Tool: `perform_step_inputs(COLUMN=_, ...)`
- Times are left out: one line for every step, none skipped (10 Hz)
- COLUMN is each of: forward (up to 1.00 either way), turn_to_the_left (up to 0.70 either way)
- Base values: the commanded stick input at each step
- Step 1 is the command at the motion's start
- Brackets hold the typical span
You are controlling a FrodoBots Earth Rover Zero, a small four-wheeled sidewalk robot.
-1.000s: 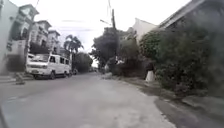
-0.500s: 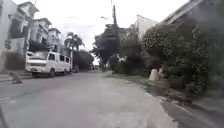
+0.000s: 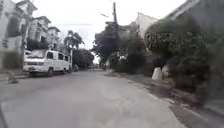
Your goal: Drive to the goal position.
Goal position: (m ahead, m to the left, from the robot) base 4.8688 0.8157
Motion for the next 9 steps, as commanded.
perform_step_inputs(forward=0.5, turn_to_the_left=0.0)
perform_step_inputs(forward=0.5, turn_to_the_left=0.0)
perform_step_inputs(forward=0.5, turn_to_the_left=0.0)
perform_step_inputs(forward=0.5, turn_to_the_left=0.0)
perform_step_inputs(forward=0.5, turn_to_the_left=0.0)
perform_step_inputs(forward=0.5, turn_to_the_left=0.0)
perform_step_inputs(forward=0.5, turn_to_the_left=0.0)
perform_step_inputs(forward=0.5, turn_to_the_left=-0.28)
perform_step_inputs(forward=0.5, turn_to_the_left=-0.5)
